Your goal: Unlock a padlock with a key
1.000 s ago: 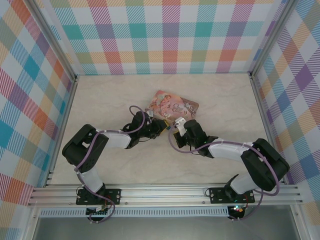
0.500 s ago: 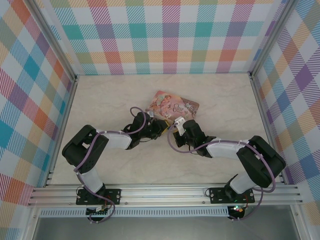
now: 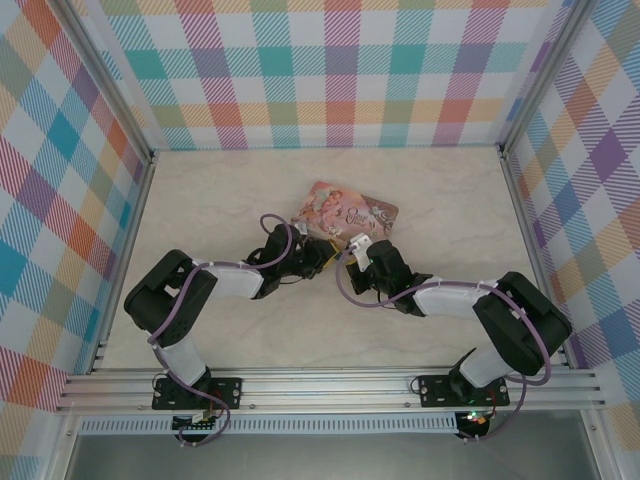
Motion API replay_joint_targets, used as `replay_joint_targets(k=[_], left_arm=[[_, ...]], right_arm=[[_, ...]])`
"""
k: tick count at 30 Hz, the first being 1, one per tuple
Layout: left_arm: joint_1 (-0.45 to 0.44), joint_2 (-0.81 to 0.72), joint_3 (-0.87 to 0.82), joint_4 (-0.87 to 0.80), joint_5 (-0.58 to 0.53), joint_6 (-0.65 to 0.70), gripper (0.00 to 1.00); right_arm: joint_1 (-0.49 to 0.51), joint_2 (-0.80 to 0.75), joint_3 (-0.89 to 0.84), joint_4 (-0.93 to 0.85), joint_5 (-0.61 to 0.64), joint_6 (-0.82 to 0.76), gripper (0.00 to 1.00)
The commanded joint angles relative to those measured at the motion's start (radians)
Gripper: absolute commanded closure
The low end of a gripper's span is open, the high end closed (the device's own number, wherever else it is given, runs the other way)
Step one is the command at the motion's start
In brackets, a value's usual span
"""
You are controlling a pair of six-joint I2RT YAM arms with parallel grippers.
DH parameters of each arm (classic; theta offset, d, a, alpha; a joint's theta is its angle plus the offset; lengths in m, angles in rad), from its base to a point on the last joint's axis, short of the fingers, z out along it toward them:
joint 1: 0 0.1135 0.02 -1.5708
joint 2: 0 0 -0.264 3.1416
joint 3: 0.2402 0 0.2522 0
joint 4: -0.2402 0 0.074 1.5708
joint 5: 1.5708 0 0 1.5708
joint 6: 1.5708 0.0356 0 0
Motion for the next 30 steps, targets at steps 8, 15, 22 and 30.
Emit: replay_joint_targets(k=[8, 15, 22, 30], left_arm=[[-0.013, -0.022, 0.005, 0.059, 0.009, -0.015, 0.86], [-0.014, -0.021, 0.007, 0.06, 0.011, -0.018, 0.86], [-0.014, -0.026, 0.007, 0.06, 0.02, -0.02, 0.86], [-0.014, -0.042, 0.003, 0.049, 0.061, -0.029, 0.87]], right_arm=[[0.004, -0.049, -0.018, 0.065, -0.041, 0.009, 0.96], [0.004, -0.03, -0.014, 0.067, -0.071, 0.012, 0.96], [0.004, -0.01, -0.02, 0.123, -0.04, 0.031, 0.96], [-0.034, 0.019, -0.034, 0.289, -0.097, -0.003, 0.96]])
